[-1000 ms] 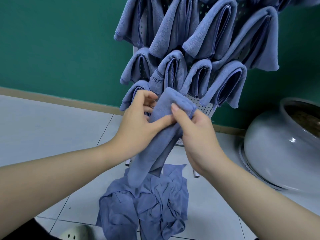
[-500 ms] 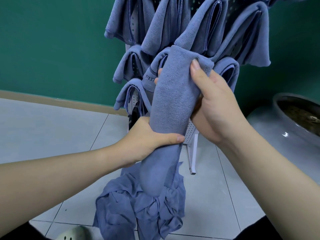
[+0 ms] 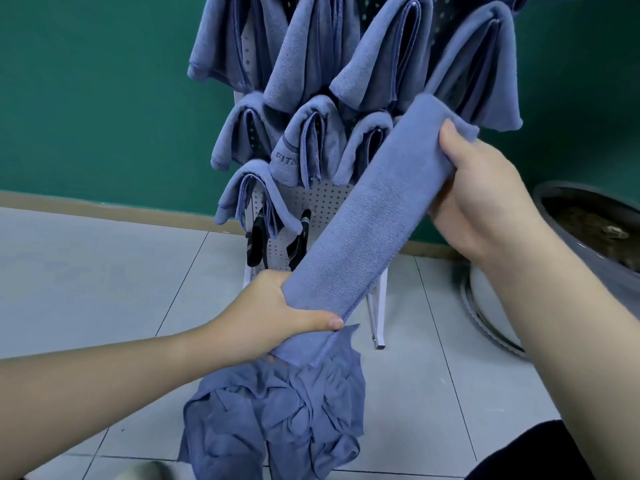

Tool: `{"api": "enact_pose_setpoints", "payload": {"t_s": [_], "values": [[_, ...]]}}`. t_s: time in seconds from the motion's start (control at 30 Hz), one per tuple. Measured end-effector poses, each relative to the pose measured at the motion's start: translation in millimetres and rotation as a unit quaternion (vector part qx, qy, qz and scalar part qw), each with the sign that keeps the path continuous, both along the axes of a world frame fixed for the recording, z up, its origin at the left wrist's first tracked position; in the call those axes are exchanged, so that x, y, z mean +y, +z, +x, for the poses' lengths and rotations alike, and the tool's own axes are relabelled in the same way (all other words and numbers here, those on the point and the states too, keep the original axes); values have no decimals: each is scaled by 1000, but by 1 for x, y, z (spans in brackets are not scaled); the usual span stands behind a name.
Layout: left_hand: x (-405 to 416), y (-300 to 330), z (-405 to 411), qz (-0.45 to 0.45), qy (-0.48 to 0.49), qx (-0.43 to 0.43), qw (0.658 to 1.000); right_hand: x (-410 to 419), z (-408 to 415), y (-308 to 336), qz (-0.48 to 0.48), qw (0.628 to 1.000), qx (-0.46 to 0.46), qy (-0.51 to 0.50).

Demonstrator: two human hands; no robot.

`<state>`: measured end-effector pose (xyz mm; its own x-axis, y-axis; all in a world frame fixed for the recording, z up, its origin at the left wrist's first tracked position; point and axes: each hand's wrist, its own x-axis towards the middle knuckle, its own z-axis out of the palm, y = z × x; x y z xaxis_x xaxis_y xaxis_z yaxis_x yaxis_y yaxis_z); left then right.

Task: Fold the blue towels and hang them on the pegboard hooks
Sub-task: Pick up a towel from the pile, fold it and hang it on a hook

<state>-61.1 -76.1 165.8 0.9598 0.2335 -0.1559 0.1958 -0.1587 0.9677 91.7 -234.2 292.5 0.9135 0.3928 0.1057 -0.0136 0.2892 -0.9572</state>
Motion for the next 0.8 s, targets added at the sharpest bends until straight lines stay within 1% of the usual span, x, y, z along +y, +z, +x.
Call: {"api": "enact_pose_setpoints", "payload": {"t_s": [0.07, 0.1, 0.2, 0.27, 0.3, 0.37, 0.47, 0.53, 0.63, 0.73, 0.8], "values": [[6, 5, 0, 49, -5, 7, 999, -11, 6, -4, -79, 997, -26, -5], [9, 9, -1, 71, -13, 19, 997, -15, 7, -9, -99, 995, -20, -3], [26, 6, -1, 142, -69, 91, 983, -17, -3, -24, -111, 993, 34, 23], [33, 0, -1, 155, -123, 125, 972, -13, -13, -32, -99, 991, 71, 49], [32, -1, 0, 129, -146, 124, 973, -11, -18, -35, -91, 990, 87, 63], [26, 2, 3, 44, -159, 95, 982, -8, -25, -39, -77, 988, 108, 84], [17, 11, 14, -36, -115, 17, 993, -6, -29, -42, -69, 985, 122, 99], [13, 19, 20, -79, -97, -19, 992, -5, -28, -43, -58, 984, 139, 98], [12, 23, 26, -119, -100, -18, 988, -6, -22, -43, -37, 980, 179, 81], [16, 24, 24, -132, -99, 5, 986, -8, -13, -49, -36, 973, 225, 46], [19, 27, 22, -141, -80, 11, 987, -10, -8, -53, -40, 965, 260, 16]]}}
